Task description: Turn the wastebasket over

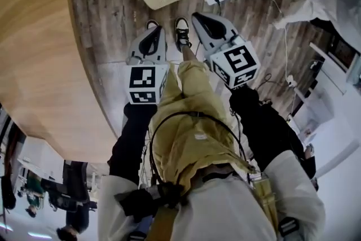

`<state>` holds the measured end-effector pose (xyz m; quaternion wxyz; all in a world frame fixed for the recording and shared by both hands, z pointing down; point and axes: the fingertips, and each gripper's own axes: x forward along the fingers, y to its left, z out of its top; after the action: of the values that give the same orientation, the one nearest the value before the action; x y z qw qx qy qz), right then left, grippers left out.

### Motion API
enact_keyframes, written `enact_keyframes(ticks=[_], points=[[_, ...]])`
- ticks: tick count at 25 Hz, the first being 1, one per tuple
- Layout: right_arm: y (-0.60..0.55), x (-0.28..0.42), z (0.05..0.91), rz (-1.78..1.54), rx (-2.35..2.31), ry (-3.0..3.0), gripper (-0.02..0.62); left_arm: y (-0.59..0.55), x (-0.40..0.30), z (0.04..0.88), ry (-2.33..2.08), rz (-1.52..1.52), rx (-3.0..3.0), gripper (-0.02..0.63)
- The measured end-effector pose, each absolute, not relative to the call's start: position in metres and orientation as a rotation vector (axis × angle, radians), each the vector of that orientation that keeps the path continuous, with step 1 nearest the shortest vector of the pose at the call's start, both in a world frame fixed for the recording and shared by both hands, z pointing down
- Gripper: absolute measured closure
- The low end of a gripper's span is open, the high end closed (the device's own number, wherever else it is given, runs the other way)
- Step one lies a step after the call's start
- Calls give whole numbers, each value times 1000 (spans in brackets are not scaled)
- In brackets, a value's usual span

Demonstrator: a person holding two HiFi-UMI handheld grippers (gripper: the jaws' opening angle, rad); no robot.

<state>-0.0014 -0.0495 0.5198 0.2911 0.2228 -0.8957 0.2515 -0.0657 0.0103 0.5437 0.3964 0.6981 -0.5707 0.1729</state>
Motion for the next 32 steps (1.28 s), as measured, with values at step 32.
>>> enact_keyframes(ticks=[32], points=[[-86, -15, 896, 672, 455, -2109, 572, -14, -89, 870, -1339, 571, 1526, 605]])
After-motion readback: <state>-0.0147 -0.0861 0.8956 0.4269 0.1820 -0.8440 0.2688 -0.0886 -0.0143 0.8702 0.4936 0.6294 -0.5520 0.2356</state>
